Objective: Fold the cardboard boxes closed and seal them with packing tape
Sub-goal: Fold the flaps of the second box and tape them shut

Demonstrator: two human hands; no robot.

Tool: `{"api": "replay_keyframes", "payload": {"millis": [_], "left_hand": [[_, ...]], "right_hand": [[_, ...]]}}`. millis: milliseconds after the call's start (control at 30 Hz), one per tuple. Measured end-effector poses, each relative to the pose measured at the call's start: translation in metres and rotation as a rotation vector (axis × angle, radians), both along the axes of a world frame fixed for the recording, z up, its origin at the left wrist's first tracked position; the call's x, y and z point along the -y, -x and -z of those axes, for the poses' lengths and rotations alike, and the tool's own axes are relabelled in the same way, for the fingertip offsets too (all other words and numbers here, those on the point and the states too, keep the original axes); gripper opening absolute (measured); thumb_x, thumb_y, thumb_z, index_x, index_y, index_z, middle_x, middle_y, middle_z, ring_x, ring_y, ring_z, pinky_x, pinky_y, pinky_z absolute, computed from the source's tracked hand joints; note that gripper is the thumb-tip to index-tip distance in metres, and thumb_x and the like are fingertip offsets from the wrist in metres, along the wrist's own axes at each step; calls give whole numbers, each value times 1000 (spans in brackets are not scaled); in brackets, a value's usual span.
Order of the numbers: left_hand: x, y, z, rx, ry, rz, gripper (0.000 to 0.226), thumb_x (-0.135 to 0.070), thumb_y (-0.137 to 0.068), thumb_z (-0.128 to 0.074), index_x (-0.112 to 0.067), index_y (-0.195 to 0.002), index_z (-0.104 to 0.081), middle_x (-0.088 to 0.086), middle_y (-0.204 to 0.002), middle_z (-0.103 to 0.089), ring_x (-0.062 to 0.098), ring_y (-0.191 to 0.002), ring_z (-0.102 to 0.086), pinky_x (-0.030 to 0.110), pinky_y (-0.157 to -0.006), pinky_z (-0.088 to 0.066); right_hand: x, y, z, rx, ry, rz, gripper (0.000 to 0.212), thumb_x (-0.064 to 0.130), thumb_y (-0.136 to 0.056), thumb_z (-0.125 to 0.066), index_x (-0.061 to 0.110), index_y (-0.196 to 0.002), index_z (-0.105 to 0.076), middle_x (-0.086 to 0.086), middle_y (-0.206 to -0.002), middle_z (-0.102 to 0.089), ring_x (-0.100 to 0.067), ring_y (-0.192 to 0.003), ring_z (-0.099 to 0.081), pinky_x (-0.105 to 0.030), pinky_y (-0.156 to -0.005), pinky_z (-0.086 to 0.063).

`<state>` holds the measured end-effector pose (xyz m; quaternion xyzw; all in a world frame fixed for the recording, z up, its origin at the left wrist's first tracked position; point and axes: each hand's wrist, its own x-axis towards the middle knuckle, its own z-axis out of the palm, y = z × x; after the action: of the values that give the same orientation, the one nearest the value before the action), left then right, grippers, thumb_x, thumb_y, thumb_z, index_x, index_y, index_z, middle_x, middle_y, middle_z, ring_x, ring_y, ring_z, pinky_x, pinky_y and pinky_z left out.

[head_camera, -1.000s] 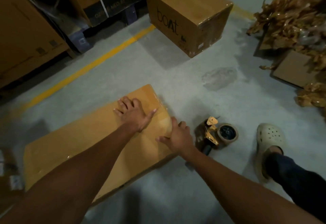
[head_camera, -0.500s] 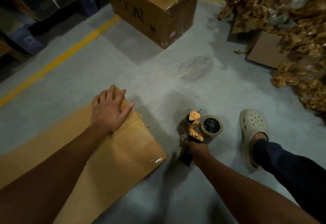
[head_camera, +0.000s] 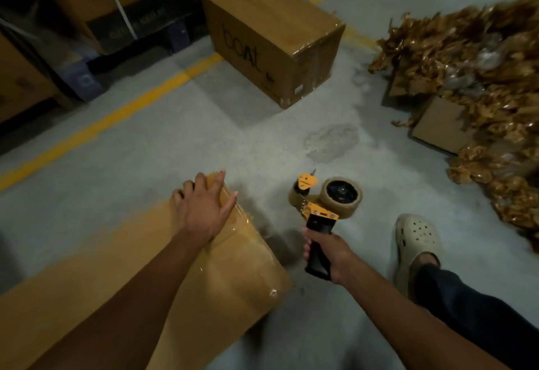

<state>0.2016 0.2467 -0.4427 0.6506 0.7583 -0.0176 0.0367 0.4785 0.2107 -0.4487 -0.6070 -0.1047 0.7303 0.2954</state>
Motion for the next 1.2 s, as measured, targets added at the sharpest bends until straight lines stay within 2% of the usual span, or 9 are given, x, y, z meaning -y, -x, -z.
{"api": "replay_keyframes", "payload": {"millis": [267,367,467,533,633,733,867,1000,1200], "left_hand": [[40,-16,-21,208,29,-115,62,-63,-98,-28,-31,-151,-36,9,-146,-39,30,-131,-34,50,-104,-34],[25,-19,-45,742,-90,-296,60,-64,-94,-44,-23,-137,-56,10,-126,-56,25,-113,-54,46,-98,-49],[16,-20,-66,1405,18,-556,34,-53,-94,-58,-21,-103,-68,9,-107,-65,23,-77,-63,37,-71,-59],[15,-13,-67,1595,132,-619,29,-37,-93,-66,-11,-106,-70,14,-107,-68,25,-81,-65,33,-72,-59],[19,-1,-59,1881,179,-728,31,-19,-90,-70,-2,-117,-68,18,-112,-69,28,-98,-67,36,-89,-59],[25,7,-54,2049,134,-859,27,0,-90,-64,5,-117,-65,20,-105,-69,26,-86,-72,30,-73,-62],[21,12,-54,2037,193,-988,31,19,-90,-51,9,-118,-61,27,-108,-66,31,-84,-72,28,-62,-62],[0,24,-61,1813,309,-927,35,24,-89,-44,12,-118,-61,31,-126,-59,36,-91,-69,30,-60,-62],[-37,37,-79,1363,274,-591,23,23,-87,-52,5,-84,-66,27,-98,-67,33,-78,-72,27,-58,-61]], "right_hand": [[3,22,-69,120,-221,-400,21,15,-86,-73,4,-93,-56,-10,-60,-54,-20,-48,-51,-28,-49,-47],[0,33,-77,164,-283,-498,20,14,-87,-72,2,-94,-57,-13,-62,-55,-22,-49,-51,-29,-48,-47],[-3,44,-79,190,-338,-572,19,13,-87,-71,3,-93,-57,-14,-63,-55,-24,-50,-51,-30,-47,-47],[-4,49,-81,211,-366,-592,18,12,-86,-72,2,-90,-58,-16,-63,-57,-25,-51,-52,-31,-49,-48],[-6,54,-82,235,-391,-607,16,11,-86,-72,2,-85,-59,-16,-62,-58,-26,-51,-52,-32,-49,-48],[-8,56,-84,246,-396,-589,15,10,-86,-72,1,-90,-60,-16,-63,-57,-26,-51,-51,-32,-49,-48],[-13,56,-85,264,-403,-582,20,9,-85,-72,-4,-97,-60,-16,-64,-58,-25,-49,-52,-31,-48,-48],[-18,60,-81,302,-427,-618,19,10,-86,-71,-1,-97,-61,-13,-64,-60,-22,-50,-55,-31,-51,-50],[-27,71,-73,387,-525,-608,13,9,-87,-71,2,-88,-60,-12,-61,-61,-25,-49,-56,-34,-52,-52]]}}
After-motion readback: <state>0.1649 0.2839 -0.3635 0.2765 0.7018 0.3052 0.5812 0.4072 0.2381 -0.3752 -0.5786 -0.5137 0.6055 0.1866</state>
